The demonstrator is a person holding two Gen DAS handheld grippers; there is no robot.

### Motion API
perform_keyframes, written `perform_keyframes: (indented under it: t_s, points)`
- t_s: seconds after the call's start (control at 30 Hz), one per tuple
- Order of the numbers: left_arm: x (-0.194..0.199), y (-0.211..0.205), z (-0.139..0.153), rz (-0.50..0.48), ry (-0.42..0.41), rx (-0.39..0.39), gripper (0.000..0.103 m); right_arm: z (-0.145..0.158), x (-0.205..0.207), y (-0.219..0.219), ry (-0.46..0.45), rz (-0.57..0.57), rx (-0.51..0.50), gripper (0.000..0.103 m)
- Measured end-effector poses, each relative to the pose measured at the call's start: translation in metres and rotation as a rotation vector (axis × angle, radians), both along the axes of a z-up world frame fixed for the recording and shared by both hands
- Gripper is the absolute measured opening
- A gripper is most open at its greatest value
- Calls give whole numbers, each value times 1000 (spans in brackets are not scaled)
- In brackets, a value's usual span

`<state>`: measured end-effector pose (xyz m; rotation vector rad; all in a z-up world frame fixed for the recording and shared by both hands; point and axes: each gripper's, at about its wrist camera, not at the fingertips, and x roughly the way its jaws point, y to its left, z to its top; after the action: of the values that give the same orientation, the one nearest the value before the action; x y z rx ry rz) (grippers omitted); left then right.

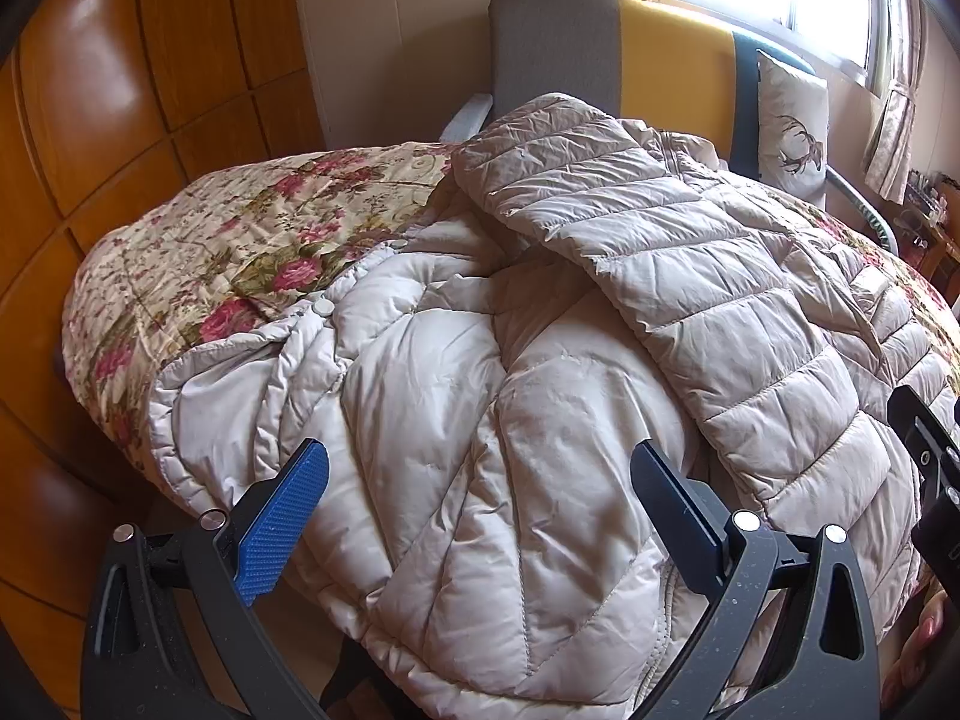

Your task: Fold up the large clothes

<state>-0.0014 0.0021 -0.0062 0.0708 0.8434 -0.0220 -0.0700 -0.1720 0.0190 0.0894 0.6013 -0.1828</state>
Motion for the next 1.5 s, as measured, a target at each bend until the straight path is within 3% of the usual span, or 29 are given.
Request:
perform_keyframes:
  t_s: [1.5]
  points:
    - [0, -7, -1, -16, 2, 3, 100, -5, 4, 1, 26, 13, 4, 101]
